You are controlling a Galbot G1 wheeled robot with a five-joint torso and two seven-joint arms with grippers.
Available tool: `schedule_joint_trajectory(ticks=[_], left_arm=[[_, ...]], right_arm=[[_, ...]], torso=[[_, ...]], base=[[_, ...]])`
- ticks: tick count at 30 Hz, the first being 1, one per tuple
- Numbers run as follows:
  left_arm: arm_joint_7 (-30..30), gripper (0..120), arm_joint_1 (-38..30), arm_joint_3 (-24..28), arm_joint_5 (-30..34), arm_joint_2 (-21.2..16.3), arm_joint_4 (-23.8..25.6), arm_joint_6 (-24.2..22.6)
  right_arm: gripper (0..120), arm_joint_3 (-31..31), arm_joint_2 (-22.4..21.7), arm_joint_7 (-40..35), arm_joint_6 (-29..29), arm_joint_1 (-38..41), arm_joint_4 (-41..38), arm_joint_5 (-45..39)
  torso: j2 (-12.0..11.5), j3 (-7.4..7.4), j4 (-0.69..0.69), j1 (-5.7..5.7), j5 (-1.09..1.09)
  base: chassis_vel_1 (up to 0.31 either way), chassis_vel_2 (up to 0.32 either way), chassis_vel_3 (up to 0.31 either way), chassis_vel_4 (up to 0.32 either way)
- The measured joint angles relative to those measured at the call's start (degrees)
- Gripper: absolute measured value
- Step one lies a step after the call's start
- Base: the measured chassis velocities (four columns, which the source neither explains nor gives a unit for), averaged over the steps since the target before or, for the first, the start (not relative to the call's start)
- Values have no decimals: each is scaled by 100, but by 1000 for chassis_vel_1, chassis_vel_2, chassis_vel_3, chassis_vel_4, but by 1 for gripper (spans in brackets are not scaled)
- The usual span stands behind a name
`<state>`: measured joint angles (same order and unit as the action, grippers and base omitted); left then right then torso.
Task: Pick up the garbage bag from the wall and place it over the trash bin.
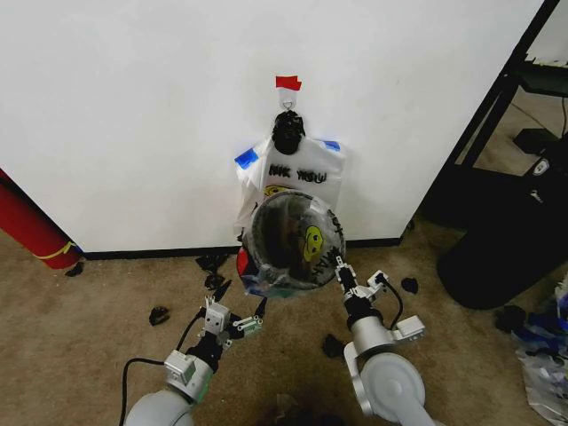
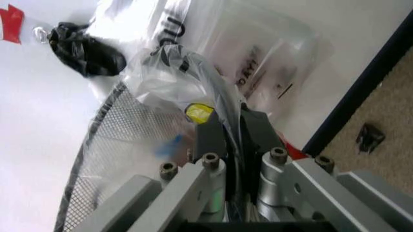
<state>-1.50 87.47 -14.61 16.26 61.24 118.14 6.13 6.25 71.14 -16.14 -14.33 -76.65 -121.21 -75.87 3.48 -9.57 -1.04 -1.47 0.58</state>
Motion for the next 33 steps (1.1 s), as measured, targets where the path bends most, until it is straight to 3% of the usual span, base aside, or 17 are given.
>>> schedule_joint_trajectory(ticks=[19, 33], left_arm=[[-2, 100, -235, -11, -278, 83, -434, 20], [244, 100, -78, -167, -709, 1, -382, 570]], right_arm=[[1, -85, -4, -21, 45, -212, -390, 40], [1, -49, -25, 65, 39, -67, -16, 163]], torso=[[0, 0, 0, 0, 0], [0, 0, 0, 0, 0]], base=[[0, 0, 0, 0], [0, 0, 0, 0]])
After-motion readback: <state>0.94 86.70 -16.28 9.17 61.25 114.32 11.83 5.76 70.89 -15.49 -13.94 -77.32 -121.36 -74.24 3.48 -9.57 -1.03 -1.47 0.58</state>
